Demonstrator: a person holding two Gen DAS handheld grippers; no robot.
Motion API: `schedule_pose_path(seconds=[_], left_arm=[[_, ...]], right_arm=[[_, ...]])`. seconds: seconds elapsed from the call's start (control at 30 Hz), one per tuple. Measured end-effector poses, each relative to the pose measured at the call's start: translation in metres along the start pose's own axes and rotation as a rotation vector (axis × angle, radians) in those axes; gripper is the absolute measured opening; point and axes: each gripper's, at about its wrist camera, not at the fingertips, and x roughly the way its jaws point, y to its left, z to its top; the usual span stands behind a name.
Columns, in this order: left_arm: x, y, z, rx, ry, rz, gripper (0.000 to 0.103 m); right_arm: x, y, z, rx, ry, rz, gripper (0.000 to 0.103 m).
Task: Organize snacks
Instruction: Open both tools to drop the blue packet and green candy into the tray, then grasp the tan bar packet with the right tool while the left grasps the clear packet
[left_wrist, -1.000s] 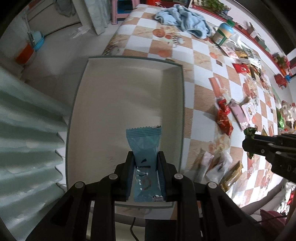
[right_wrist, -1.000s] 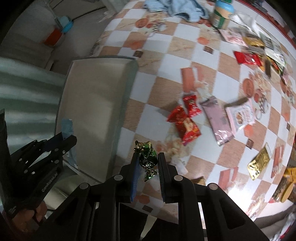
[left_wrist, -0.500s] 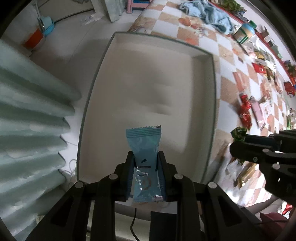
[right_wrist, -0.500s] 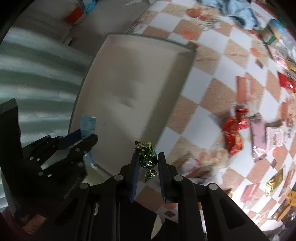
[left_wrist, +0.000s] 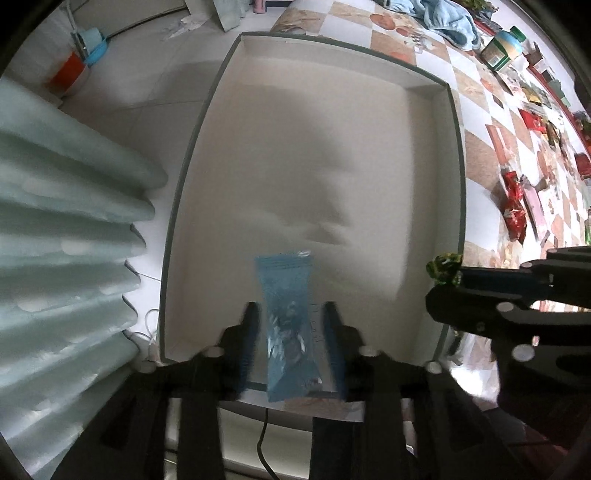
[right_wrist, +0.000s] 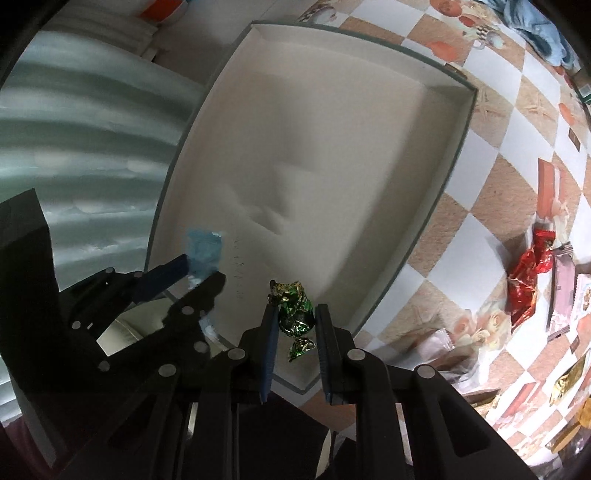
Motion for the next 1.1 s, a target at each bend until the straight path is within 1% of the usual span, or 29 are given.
schedule_pose_path(seconds=[0.03, 0.07, 0.1, 0.13, 0.17, 0.2, 0.27, 0.37, 0.47, 0.5, 0.57, 0.77, 0.8, 0.83, 0.9, 1.0, 1.1], left_arm=[[-0.001, -0.001, 0.001, 0.003, -0.004, 0.003, 0.061], [-0.002, -0.002, 0.001, 0.006, -0.008, 0.007, 0.064], [-0.004, -0.003, 0.001, 0.010, -0.012, 0.010, 0.070], [-0.005, -0.004, 0.003, 0.012, -0.012, 0.010, 0.075], [-0.006, -0.004, 0.004, 0.013, -0.011, 0.010, 0.077], [-0.008, -0.005, 0.005, 0.015, -0.014, 0.012, 0.078], [-0.010, -0.008, 0.006, 0.020, -0.020, 0.019, 0.078], [-0.015, -0.017, 0.009, 0.037, -0.032, 0.017, 0.078], [-0.020, -0.031, 0.013, 0.073, -0.045, 0.020, 0.079], [-0.022, -0.038, 0.015, 0.092, -0.049, 0.017, 0.079], [-0.025, -0.048, 0.017, 0.117, -0.049, 0.005, 0.079], [-0.034, -0.092, 0.022, 0.234, -0.056, -0.017, 0.079], [-0.034, -0.098, 0.021, 0.257, -0.056, -0.019, 0.079], [-0.033, -0.096, 0.023, 0.274, -0.056, -0.021, 0.079], [-0.033, -0.110, 0.020, 0.320, -0.059, -0.020, 0.079], [-0.031, -0.128, 0.016, 0.382, -0.057, -0.018, 0.079], [-0.029, -0.143, 0.011, 0.437, -0.051, -0.007, 0.079]], right_arm=[[0.000, 0.000, 0.000, 0.004, 0.006, -0.004, 0.021], [0.000, 0.000, 0.000, 0.006, 0.007, -0.001, 0.022], [0.000, -0.002, -0.001, 0.012, 0.012, -0.007, 0.032], [-0.001, -0.004, -0.001, 0.015, 0.008, -0.011, 0.044], [-0.004, -0.005, -0.001, 0.020, -0.003, -0.019, 0.076], [-0.007, -0.013, 0.001, 0.025, -0.015, -0.023, 0.086], [-0.016, -0.017, -0.003, 0.042, -0.045, -0.036, 0.086], [-0.024, -0.031, -0.008, 0.079, -0.056, -0.039, 0.086], [-0.032, -0.058, -0.018, 0.153, -0.057, -0.046, 0.086], [-0.034, -0.068, -0.023, 0.185, -0.057, -0.049, 0.089], [-0.038, -0.092, -0.032, 0.249, -0.058, -0.056, 0.103], [-0.042, -0.158, -0.084, 0.474, -0.044, -0.060, 0.103], [-0.041, -0.170, -0.094, 0.521, -0.034, -0.063, 0.103], [-0.040, -0.183, -0.105, 0.569, -0.021, -0.064, 0.103], [-0.036, -0.205, -0.121, 0.653, 0.003, -0.062, 0.103], [-0.030, -0.225, -0.141, 0.734, 0.029, -0.067, 0.103], [-0.023, -0.234, -0.163, 0.788, 0.054, -0.063, 0.103]])
